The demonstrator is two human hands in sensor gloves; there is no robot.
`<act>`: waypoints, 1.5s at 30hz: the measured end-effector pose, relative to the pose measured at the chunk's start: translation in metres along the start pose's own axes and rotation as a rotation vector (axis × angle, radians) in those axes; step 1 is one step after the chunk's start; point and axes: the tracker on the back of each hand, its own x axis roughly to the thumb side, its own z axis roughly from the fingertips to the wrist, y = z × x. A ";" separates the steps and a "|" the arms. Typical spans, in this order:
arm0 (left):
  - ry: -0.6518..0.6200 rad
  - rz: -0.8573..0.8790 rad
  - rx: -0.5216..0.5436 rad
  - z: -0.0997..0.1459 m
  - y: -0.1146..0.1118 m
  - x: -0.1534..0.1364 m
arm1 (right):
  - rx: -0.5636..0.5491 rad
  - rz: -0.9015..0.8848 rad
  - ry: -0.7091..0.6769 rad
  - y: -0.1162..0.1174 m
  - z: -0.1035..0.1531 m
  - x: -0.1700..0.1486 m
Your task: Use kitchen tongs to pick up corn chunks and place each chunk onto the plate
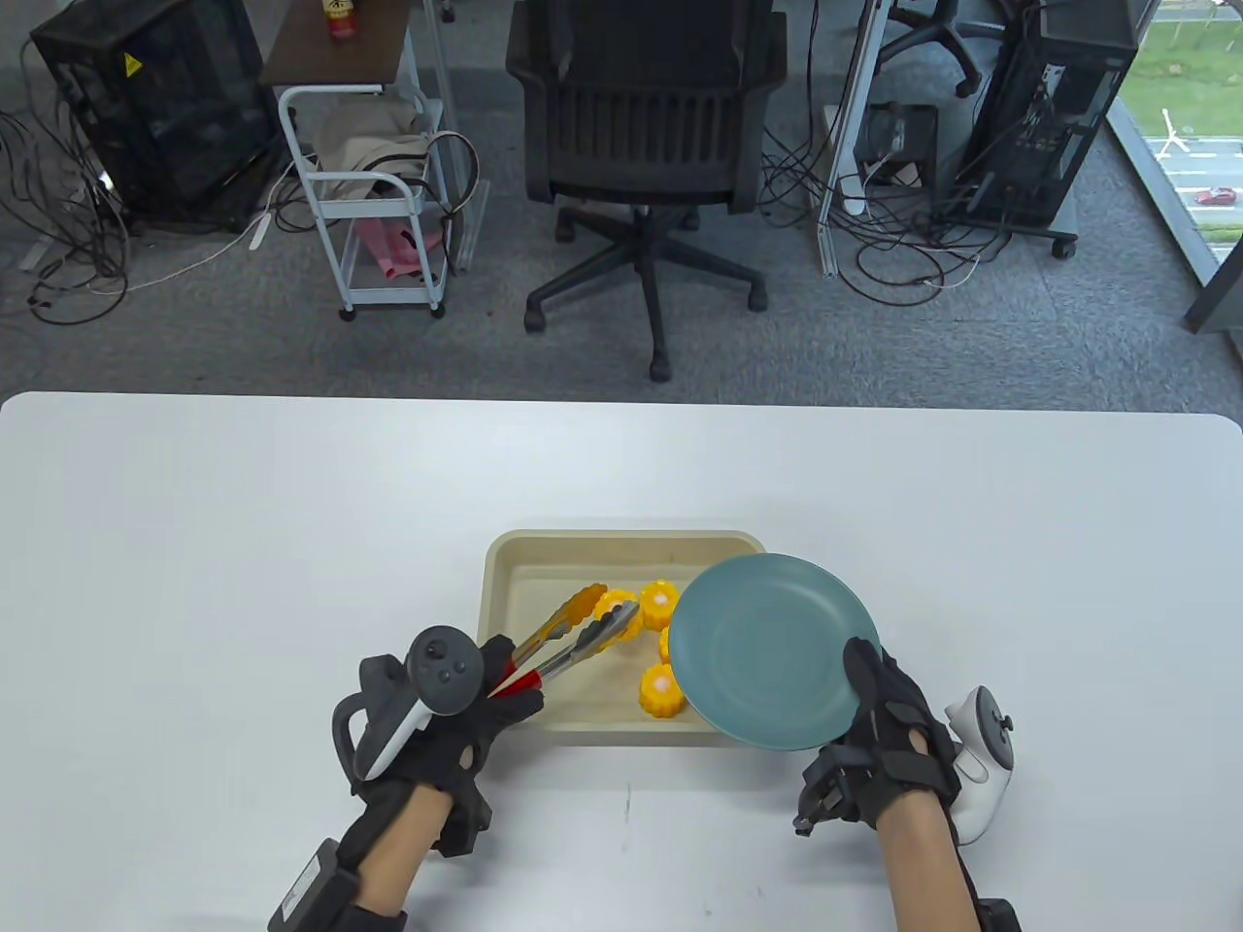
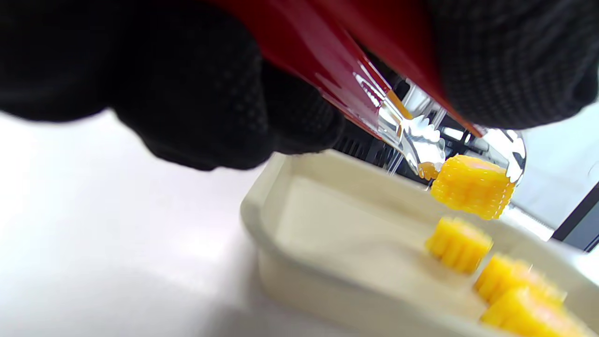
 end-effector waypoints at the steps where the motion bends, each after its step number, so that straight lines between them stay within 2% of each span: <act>1: -0.010 0.037 0.026 0.002 0.010 0.000 | -0.003 0.005 0.002 0.000 -0.001 -0.001; 6: -0.084 0.185 0.094 0.009 0.045 0.019 | -0.009 0.023 0.008 0.001 -0.002 -0.002; 10: -0.198 0.208 0.104 0.015 0.056 0.054 | -0.010 0.021 0.008 0.001 -0.002 -0.002; 15: -0.302 0.058 0.074 0.018 0.045 0.106 | -0.006 0.010 0.012 0.001 -0.002 -0.002; 20: -0.338 -0.055 0.075 0.015 0.028 0.132 | -0.006 0.012 0.011 0.001 -0.002 -0.002; 34: -0.383 -0.136 0.052 0.016 0.004 0.151 | -0.020 -0.019 0.010 0.000 -0.001 -0.001; 39: -0.396 -0.132 0.042 0.017 0.002 0.153 | -0.016 -0.031 0.015 0.000 0.000 -0.001; 45: -0.379 -0.048 0.036 0.014 0.009 0.145 | -0.023 -0.048 0.020 0.000 0.000 -0.001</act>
